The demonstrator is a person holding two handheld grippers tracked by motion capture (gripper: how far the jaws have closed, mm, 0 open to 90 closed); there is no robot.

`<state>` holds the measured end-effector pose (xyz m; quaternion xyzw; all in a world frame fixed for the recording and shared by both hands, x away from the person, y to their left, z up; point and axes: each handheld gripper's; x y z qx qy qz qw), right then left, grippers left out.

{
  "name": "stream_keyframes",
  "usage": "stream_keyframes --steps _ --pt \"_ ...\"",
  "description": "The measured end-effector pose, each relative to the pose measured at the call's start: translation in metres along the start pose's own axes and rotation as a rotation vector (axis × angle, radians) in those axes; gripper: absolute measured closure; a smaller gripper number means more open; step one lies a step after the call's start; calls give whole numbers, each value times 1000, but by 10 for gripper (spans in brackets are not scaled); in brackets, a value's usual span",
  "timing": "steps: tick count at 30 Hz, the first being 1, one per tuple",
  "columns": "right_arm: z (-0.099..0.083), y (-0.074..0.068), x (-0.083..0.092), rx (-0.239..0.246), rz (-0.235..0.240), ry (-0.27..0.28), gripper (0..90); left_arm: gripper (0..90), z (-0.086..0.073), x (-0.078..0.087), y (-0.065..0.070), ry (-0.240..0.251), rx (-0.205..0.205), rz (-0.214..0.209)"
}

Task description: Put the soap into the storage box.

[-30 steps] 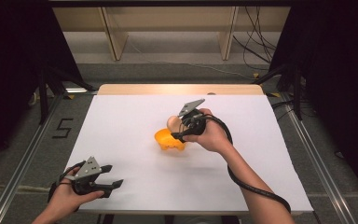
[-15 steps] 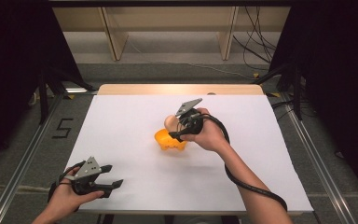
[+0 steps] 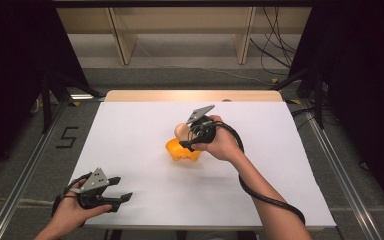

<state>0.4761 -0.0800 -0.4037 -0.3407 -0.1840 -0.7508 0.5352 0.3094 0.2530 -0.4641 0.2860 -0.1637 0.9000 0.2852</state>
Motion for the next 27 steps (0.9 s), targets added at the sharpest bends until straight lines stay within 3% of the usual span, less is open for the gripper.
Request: stream_keyframes --steps 1,2,4,9,15,22,27 --pt "1 0 -1 7 11 5 337 301 0 0 0 4 -2 6" --pt "1 0 -2 -2 15 4 338 301 0 1 0 -3 2 -17" --pt "1 0 -4 -6 8 5 337 301 0 0 0 3 1 2" --pt "2 2 -6 13 14 -3 337 301 0 0 0 -1 -3 -6" --pt "1 2 -12 8 18 -6 337 300 0 1 0 5 4 -21" --pt "-1 3 -17 -11 20 -20 337 300 0 0 0 -3 -4 -8" --pt "0 2 -20 -2 9 -21 337 300 0 0 3 -2 34 -29"
Point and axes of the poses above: each handheld gripper's, and its own axes: x roughly backward along the jaws, z roughly out of its top, y roughly to its right, and after that the axes turned 11 degrees about z, right-handed
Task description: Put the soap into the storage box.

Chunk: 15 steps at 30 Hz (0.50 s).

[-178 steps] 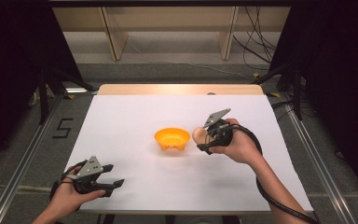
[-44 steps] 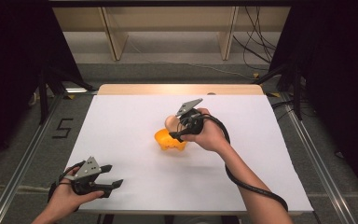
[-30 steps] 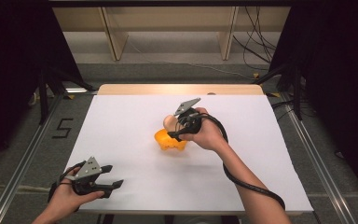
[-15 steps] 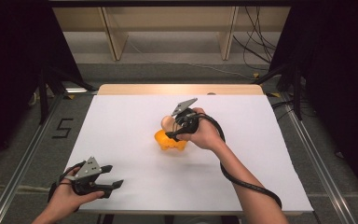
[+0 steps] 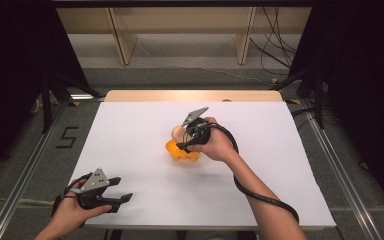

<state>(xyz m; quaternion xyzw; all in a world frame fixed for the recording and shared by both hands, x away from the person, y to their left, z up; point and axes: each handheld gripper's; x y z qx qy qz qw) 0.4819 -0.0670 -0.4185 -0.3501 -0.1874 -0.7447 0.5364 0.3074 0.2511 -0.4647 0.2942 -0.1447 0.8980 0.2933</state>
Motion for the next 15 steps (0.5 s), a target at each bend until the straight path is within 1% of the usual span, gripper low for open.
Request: stream_keyframes --steps 2,4,5,6,7,8,9,10,11,12,13,14,15 --pt "0 1 -1 11 5 0 337 300 1 1 -2 -2 -32 0" --pt "0 0 -2 9 5 -6 337 300 1 1 -2 -1 -31 4" --pt "-1 0 -3 18 2 -8 337 300 1 1 -2 -6 -37 7" --pt "-1 -2 -3 -6 -1 -13 337 300 1 1 -2 -6 -37 7" --pt "-1 -2 -5 3 -3 -6 337 300 0 0 -1 -10 -20 3" --pt "-1 -2 -5 3 -3 -6 337 300 0 0 -1 -10 -20 3" --pt "-1 -1 -6 14 0 -9 337 300 0 0 1 -2 -6 -4" --pt "-2 -2 -6 4 -2 -10 337 300 0 0 1 -1 -4 -4" --pt "-2 -2 -6 4 -2 -10 337 300 0 0 1 -1 -4 -4" --pt "-1 -2 -5 14 0 -15 337 300 1 0 -2 -7 -38 5" --pt "-1 -1 -4 22 2 -15 337 300 1 0 -2 -7 -38 5" --pt "-1 -2 -4 11 0 -18 337 300 1 0 -2 -9 -38 3" --pt "-2 -1 -4 21 1 -20 337 300 1 0 -1 -10 -40 -2"
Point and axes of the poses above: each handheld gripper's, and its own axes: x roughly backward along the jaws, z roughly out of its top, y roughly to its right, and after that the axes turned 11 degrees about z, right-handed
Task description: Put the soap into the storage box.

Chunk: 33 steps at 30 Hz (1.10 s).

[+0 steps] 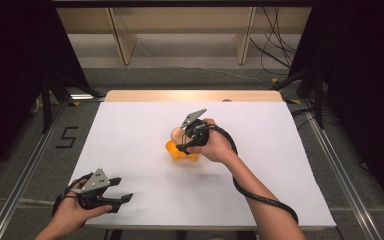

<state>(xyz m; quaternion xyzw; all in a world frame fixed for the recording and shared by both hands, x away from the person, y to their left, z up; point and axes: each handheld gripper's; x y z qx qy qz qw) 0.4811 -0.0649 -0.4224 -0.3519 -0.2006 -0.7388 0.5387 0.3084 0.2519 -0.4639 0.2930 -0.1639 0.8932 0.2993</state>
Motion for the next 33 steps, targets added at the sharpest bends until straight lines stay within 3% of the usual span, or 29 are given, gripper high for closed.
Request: stream_keyframes --steps 7,23,26,29,31,33 --pt "-2 0 -3 14 -8 -4 337 300 0 -1 1 3 7 1" --pt "-8 0 -4 -17 -11 -27 335 300 0 -1 1 3 5 -2" --pt "-11 1 -6 -41 -11 -16 324 300 0 -2 1 3 4 -3" --pt "-13 2 -7 -32 -7 -24 338 300 0 -1 1 1 4 -3" --pt "-13 1 -4 -66 -2 27 342 300 0 -1 1 2 4 -3" --pt "-11 2 0 -56 -14 50 344 300 0 -2 1 1 10 -4"
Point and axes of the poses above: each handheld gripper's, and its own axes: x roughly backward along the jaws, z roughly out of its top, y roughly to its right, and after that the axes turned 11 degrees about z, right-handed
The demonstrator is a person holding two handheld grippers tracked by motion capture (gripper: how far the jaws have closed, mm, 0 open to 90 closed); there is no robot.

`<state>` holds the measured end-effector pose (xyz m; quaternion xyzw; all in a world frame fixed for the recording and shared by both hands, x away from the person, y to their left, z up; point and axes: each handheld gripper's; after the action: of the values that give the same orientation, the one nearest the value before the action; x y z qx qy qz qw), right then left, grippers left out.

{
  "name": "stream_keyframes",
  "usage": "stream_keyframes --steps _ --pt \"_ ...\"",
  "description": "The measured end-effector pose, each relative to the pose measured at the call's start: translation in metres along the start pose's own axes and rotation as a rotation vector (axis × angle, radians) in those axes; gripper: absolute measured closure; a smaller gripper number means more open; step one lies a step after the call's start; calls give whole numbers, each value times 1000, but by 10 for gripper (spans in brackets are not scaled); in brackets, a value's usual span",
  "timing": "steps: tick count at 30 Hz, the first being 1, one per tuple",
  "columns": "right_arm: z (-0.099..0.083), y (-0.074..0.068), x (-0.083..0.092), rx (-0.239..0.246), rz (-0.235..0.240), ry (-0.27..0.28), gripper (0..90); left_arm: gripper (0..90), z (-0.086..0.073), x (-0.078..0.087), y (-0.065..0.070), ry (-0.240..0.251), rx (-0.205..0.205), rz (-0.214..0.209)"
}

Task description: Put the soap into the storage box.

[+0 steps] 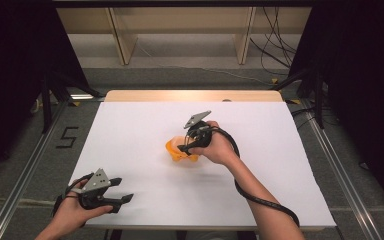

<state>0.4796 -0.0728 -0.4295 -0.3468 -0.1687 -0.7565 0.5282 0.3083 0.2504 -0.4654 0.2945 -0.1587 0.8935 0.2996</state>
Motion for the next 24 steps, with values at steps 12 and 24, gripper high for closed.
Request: stream_keyframes --steps 12,24 --pt "-6 -4 28 -8 -30 -1 575 300 0 0 -1 6 -5 7" --pt "-31 -12 64 -33 -53 13 649 300 0 1 -1 8 -2 8"
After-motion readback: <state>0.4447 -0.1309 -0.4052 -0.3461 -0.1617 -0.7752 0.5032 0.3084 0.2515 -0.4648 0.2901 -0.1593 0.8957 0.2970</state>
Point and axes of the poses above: each handheld gripper's, and its own axes: x roughly backward along the jaws, z roughly out of its top, y roughly to its right, and after that the axes turned 11 degrees about z, right-handed
